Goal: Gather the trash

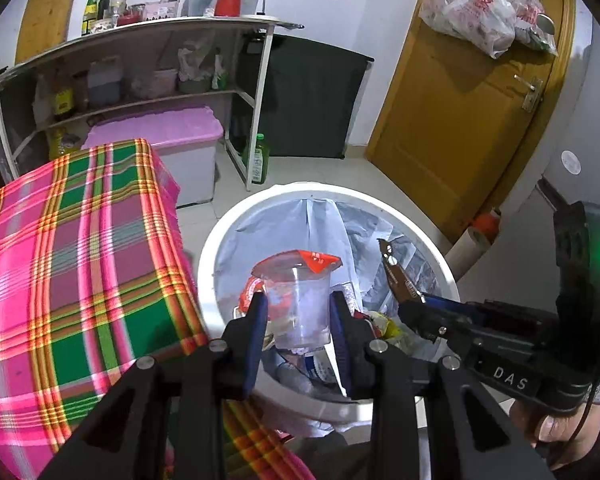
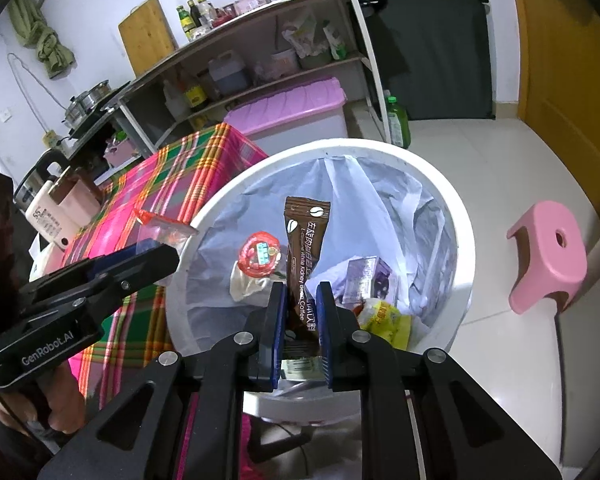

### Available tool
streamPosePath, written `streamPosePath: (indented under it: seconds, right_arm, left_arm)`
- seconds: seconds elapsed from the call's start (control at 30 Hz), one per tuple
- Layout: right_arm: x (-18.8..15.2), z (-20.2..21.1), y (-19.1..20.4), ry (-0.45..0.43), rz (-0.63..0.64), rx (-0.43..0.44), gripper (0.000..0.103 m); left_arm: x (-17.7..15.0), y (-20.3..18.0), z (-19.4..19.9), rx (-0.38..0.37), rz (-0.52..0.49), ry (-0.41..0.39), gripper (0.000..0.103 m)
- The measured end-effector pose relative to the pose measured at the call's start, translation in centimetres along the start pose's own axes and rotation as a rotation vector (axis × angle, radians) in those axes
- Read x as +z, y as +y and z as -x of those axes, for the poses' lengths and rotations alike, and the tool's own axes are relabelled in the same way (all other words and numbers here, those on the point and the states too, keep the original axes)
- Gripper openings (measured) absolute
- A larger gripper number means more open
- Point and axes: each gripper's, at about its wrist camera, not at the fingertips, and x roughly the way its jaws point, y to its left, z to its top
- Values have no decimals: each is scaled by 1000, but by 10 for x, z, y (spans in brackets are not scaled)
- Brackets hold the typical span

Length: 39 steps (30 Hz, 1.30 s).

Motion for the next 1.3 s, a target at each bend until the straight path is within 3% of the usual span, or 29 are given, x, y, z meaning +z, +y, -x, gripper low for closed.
streamPosePath:
  seconds: [0.1,0.2,0.3,0.73,1.3]
  right_arm:
    - [2,-3,-3,8,-1,-5,17]
    - [3,-4,-5,7,-1,-12,20]
    - [2,-2,-5,1,-3,-13,27]
    - [-11,28,16,-47,32,-13,27]
    - [-41,88,65,-165,150,-31,35]
  left_arm:
    - [1,-1,-4,2,-4,2,34]
    - [1,-1,-5,-4,-1,3,43]
    - [1,0,-3,-8,4,1,44]
    - [-9,-1,29,-2,-2,-50,44]
    - [-42,-6,91,67,-4,-131,47]
